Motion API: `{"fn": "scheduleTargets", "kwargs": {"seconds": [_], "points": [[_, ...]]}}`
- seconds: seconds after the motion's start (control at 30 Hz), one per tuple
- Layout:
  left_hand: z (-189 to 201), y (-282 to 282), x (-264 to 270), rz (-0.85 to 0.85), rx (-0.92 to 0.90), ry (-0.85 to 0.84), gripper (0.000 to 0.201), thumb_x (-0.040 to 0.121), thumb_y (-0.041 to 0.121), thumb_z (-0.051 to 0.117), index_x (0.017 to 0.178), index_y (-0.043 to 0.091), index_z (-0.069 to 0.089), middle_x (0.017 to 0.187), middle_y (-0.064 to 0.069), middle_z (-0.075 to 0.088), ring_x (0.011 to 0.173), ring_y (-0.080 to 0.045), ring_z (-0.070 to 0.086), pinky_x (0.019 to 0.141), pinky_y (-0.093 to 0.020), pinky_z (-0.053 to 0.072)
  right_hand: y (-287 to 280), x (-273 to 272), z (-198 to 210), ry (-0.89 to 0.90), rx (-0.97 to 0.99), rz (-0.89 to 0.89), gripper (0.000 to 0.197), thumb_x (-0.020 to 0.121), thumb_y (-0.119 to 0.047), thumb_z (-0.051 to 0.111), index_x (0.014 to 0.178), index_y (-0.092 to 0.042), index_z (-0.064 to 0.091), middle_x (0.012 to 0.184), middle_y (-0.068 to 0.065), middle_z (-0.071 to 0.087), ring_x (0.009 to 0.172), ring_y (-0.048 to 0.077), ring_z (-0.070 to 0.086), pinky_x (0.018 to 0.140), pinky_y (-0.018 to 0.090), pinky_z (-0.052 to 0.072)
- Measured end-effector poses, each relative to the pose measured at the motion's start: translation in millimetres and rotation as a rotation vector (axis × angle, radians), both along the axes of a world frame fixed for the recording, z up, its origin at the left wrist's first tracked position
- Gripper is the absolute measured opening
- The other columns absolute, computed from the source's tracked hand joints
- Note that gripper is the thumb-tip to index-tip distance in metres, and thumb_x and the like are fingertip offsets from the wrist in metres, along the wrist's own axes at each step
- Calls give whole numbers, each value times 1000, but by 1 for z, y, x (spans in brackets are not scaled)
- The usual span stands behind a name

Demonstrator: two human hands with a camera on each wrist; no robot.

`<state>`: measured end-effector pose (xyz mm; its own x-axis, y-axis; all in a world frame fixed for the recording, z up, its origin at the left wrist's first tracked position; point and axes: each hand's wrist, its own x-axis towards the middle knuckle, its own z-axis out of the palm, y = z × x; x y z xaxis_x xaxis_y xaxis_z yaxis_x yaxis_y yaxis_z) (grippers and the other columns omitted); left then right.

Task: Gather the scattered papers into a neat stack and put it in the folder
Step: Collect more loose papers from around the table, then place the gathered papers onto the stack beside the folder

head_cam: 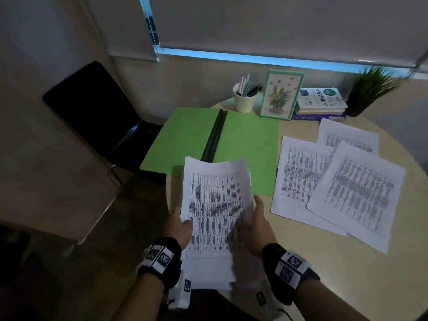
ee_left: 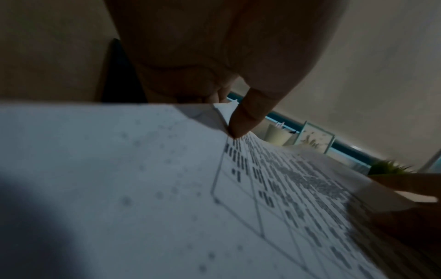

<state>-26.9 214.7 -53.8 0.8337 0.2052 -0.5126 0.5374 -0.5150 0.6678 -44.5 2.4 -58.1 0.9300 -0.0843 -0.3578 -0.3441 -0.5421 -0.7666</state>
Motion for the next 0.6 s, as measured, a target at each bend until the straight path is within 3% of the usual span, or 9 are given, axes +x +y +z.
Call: {"fn": "scheduleTargets", "kwargs": {"seconds": [0.1,0.17,0.27,0.33,0.37,0.4,0.47,0.6], "points": [[-14,10,-8,8,72,51,41,95,12,50,135,16,43,131,-7,56,78,-8,61,51,-16,43,12,-7,-12,30,-123,3,69,95,-11,48,151,-11,8,117,19,62,95,33,59,76,34,46],[-17,11,-11,-2,146,82,32,93,10,55,125,13,49,117,-11,62,88,-20,65,55,-19,48,13,-9,-16,30,-286,22,64,93,-11,50,148,-6,17,126,19,52,110,34,50,88,39,45],[-17,9,-10,23,207,54,38,90,9,60,126,13,50,125,-11,56,109,-29,59,84,-31,53,13,-5,-21,-11,-428,-21,69,92,-16,54,149,-2,19,139,21,37,125,39,37,102,43,38],[-19,8,-7,60,224,19,50,89,9,61,135,17,45,136,-6,48,116,-27,55,93,-33,50,13,0,-22,-29,-343,-33,71,92,-16,54,150,1,16,150,21,24,136,39,30,110,43,35],[-20,8,-5,69,201,27,55,89,11,60,140,21,40,137,-5,49,110,-25,59,87,-34,54,14,3,-22,-2,-258,-47,72,94,-17,53,150,0,13,154,19,18,137,38,33,110,43,36],[-21,7,-3,80,168,39,60,89,12,58,143,25,35,135,-5,52,97,-20,62,73,-30,57,16,5,-21,49,-176,-71,72,95,-22,52,150,-1,11,156,16,15,132,39,41,106,43,39],[-22,0,0,86,134,63,65,89,10,56,146,30,30,124,-5,59,73,-9,59,52,-20,50,22,7,-20,146,-103,-126,67,97,-29,51,148,-5,14,156,14,20,114,39,55,94,42,45],[-18,-11,2,104,155,73,71,88,10,56,149,26,23,100,2,58,62,-12,58,44,-21,47,33,11,-20,187,-78,-174,58,94,-29,52,139,-6,24,145,15,37,97,34,60,82,38,48]]}}
